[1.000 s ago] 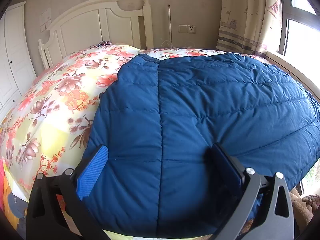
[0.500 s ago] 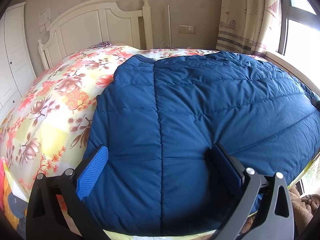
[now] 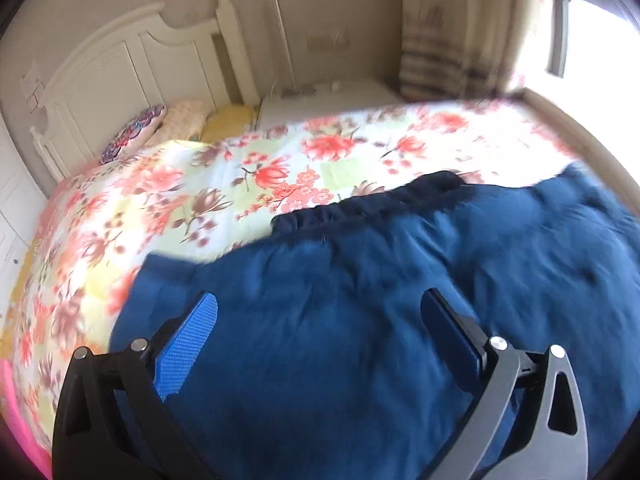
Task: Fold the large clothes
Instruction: 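Lift the jacket bundle with the right tool and carry it toward the pillows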
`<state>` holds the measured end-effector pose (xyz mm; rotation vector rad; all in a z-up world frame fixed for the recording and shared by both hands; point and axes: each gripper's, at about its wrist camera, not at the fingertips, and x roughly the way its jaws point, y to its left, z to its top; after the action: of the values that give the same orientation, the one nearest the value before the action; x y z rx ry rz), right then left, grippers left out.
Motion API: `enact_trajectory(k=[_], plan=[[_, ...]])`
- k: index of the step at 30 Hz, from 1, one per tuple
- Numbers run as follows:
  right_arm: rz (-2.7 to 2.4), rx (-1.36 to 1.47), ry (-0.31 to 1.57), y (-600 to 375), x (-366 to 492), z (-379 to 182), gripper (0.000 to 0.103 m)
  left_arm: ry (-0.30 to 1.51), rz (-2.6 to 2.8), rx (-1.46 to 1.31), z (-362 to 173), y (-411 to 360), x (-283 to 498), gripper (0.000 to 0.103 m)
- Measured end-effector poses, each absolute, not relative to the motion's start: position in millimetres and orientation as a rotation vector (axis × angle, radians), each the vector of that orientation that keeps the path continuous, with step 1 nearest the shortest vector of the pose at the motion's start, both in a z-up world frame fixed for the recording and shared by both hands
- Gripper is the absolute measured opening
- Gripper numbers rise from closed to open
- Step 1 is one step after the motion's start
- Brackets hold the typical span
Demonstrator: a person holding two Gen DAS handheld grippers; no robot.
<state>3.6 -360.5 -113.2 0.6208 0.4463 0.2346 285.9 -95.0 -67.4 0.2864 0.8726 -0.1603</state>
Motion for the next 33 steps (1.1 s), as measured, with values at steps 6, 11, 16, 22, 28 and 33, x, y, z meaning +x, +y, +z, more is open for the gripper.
enact_trajectory(k=[6, 11, 16, 22, 28, 33], plan=[[0.24, 0.473, 0.422, -340, 3, -86, 0.045, 0.963, -0.171, 0.316, -90, -103, 306, 0.097], [0.262, 0.328, 0.372, -312, 11, -55, 0.045, 0.801, -0.318, 0.242, -68, -59, 195, 0.099], [0.339, 0.076, 0.311, -233, 34, -15, 0.045, 0.764, -0.479, 0.151, -94, 1, 92, 0.099], [0.462, -0.332, 0.315, -81, 64, -17, 0.045, 0.592, -0.148, -0.145, -56, 165, 62, 0.099], [0.436, -0.979, 0.362, 72, 74, -130, 0.05, 0.434, 0.031, -0.192, 3, 229, 47, 0.101], [0.403, -1.097, 0.277, 75, 64, -151, 0.053, 0.46, -0.126, -0.074, 28, 181, 75, 0.101]])
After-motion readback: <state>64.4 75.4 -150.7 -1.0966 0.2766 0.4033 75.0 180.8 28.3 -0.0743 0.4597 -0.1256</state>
